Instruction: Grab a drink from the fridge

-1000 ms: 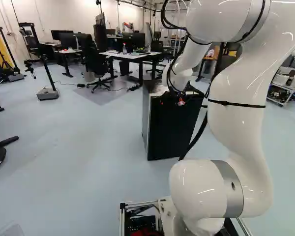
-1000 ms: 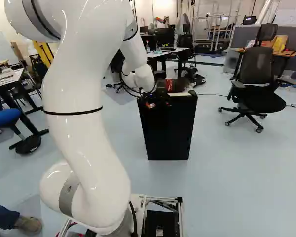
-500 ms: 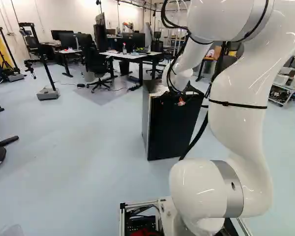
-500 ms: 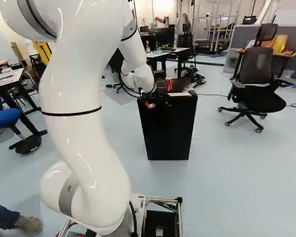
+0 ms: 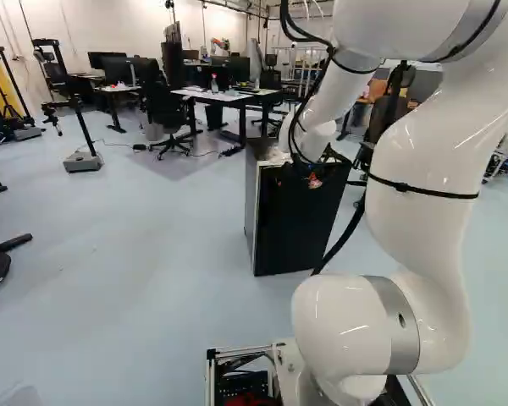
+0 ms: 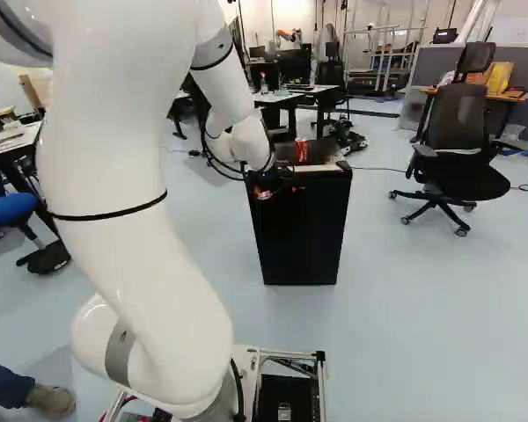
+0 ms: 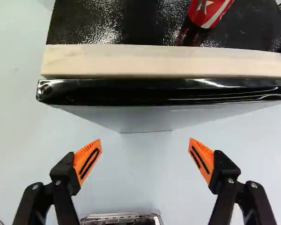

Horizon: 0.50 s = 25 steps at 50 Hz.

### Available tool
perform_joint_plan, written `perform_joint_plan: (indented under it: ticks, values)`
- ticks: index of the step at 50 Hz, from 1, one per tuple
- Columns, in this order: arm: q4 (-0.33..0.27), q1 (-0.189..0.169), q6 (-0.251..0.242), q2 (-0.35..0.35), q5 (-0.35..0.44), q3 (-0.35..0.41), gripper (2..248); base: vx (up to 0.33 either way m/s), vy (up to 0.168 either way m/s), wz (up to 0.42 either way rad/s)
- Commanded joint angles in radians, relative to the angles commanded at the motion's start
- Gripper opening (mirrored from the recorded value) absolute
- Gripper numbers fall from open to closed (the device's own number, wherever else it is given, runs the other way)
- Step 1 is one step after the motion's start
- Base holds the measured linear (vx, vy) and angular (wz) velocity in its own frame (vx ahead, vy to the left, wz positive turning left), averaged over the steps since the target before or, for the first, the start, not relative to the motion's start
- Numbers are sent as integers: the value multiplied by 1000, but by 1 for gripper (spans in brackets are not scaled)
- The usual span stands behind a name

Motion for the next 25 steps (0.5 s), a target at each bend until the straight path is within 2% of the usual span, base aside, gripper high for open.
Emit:
perform_joint_plan:
  ticks: [25]
  values:
    - [30, -3, 0, 115, 85, 132, 247, 0, 0, 0]
